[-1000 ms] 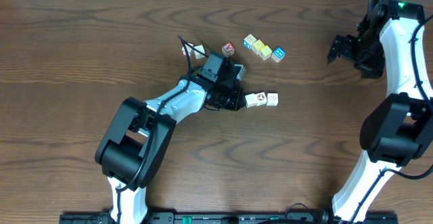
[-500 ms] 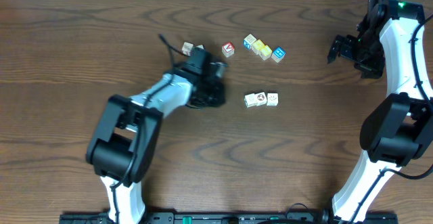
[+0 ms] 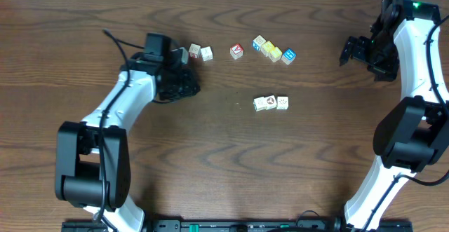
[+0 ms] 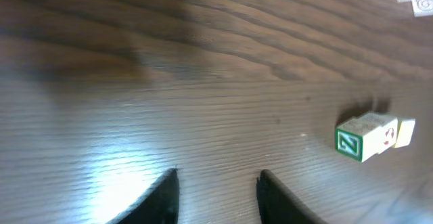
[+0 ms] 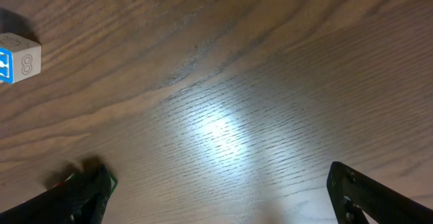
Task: Lift 3 blocks
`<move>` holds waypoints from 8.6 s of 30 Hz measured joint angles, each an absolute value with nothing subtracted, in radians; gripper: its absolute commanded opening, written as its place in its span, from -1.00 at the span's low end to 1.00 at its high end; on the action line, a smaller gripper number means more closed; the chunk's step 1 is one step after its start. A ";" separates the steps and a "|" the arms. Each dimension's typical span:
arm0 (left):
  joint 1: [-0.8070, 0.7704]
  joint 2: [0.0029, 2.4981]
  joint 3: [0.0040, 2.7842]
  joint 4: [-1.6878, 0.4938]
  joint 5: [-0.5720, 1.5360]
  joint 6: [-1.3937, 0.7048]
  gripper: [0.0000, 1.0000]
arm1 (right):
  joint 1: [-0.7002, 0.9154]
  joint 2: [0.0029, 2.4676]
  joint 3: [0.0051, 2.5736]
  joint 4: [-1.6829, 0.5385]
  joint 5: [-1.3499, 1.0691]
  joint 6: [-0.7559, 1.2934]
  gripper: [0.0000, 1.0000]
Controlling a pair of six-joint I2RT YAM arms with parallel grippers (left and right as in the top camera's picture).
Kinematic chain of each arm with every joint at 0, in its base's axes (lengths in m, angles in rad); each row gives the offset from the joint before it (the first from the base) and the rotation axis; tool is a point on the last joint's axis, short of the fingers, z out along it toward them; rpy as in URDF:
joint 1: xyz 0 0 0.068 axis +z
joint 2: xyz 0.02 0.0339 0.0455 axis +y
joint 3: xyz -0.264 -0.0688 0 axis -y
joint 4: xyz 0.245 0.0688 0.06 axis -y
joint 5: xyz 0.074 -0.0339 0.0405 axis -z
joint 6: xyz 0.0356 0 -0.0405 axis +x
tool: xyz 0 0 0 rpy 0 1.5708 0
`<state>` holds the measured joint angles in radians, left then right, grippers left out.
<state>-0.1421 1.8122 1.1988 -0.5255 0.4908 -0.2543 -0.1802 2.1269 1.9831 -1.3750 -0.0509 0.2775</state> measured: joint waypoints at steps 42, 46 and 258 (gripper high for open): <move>-0.107 1.812 1.199 -0.531 0.491 -0.261 0.50 | 0.021 2.127 1.983 -1.257 -0.367 0.375 0.98; -0.107 1.812 1.199 -0.532 0.491 -0.261 0.51 | 0.052 2.127 1.983 -1.240 -0.327 0.375 0.99; -0.107 1.812 1.199 -0.546 0.490 -0.261 0.51 | 0.356 2.127 1.592 -0.892 -0.044 0.403 -0.97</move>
<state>-0.1074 1.8118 1.1988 -0.5457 0.4904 -0.2611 0.3557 2.1269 1.5917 -0.8925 -0.0444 0.4026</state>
